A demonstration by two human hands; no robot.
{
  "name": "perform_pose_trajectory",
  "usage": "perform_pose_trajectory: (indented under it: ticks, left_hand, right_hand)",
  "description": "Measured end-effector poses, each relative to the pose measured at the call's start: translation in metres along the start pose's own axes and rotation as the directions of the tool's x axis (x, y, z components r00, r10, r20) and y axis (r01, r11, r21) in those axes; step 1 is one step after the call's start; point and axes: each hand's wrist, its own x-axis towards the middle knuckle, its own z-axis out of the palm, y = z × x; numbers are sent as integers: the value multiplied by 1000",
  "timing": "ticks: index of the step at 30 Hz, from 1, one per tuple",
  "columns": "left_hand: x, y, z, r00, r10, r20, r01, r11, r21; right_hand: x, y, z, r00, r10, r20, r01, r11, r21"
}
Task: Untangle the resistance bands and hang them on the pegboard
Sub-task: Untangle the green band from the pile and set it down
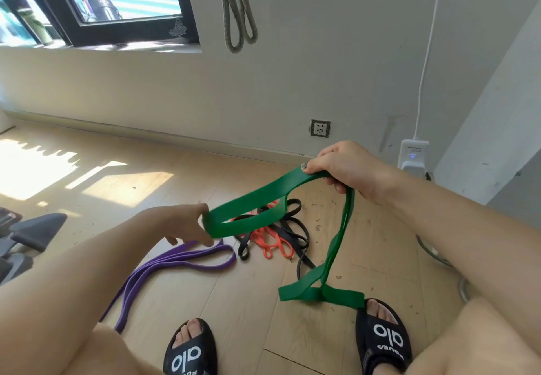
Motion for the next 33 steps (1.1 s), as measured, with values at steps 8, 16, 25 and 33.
perform_pose_trajectory:
  ticks: [8,16,25,33]
  left_hand:
    - [-37,79,2,789,598,-145,-614,750,-248]
    - [-45,97,-9,674,630,-385,-725,664,-182]
    - [-55,85,-23,695,606,-387,-667,745,-31]
    - [-49,96,-9,678,657,-330,-731,649,-211]
  right_hand:
    - [0,-8,24,963,-100,249,106,994,-11]
    - [-4,-4,12,932,-127,339,171,980,-102]
    - [-1,14,-3,954,-160,253,258,868,-425]
    - [-8,-11,21,926,-356,122,375,901,-217]
